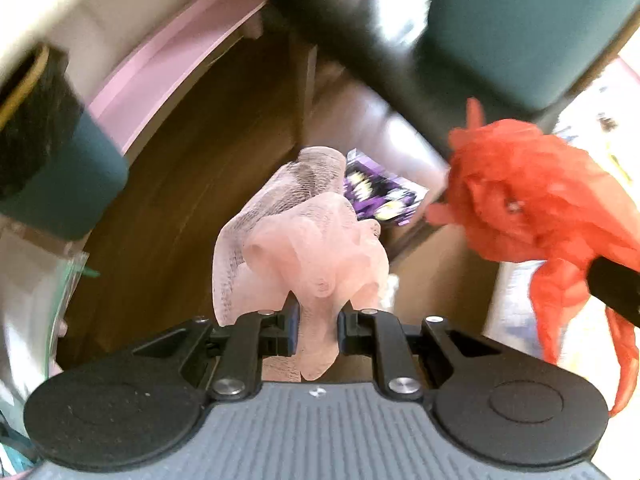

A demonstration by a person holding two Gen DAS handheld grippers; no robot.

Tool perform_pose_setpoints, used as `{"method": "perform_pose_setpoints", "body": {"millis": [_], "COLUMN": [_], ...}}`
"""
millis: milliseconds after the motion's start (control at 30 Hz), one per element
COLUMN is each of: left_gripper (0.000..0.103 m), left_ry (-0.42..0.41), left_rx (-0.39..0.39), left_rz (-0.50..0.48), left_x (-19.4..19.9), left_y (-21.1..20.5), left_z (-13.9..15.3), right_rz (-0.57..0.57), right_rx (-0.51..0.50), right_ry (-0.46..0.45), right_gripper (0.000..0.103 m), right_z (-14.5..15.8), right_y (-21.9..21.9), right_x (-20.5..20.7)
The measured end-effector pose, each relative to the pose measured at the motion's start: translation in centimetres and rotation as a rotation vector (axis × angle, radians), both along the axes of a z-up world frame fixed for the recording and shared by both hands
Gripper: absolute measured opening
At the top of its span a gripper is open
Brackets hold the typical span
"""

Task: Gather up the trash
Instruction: 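Carry pink scrubber in left tool while right tool carries red bag to wastebasket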

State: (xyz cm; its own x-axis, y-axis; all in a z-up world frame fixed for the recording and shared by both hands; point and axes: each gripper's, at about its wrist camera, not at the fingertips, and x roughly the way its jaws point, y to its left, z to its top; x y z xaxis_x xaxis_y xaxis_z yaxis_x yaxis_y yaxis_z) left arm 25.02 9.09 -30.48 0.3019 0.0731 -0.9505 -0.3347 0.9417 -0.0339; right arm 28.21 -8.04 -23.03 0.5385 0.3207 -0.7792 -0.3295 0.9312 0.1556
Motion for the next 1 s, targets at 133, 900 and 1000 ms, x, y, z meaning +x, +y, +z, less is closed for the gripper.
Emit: {"method": "perform_pose_setpoints", "body": {"millis": [133, 900, 1000], "left_gripper": [0.017, 0.017, 0.017], "left_ry": [-0.064, -0.470, -0.452], "left_rx": [-0.017, -0.057, -0.036], "left_rz": [-0.057, -0.320, -0.324], "left_x": [1.0, 15.5, 19.3], "left_y": [-1.4, -2.3, -3.5], "left_z": [6.0, 33.2, 33.3], "right_rz": [-0.032, -0.277, -0.232], "right_rx": [0.002, -0.048, -0.084], "right_ry": [-0.057, -0.289, -0.300], "right_gripper": [0.003, 0.003, 0.003], "right_z": [5.9, 25.2, 25.0], "right_y": [-1.2, -2.6, -2.3], "right_x": [0.6, 13.3, 16.1]}}
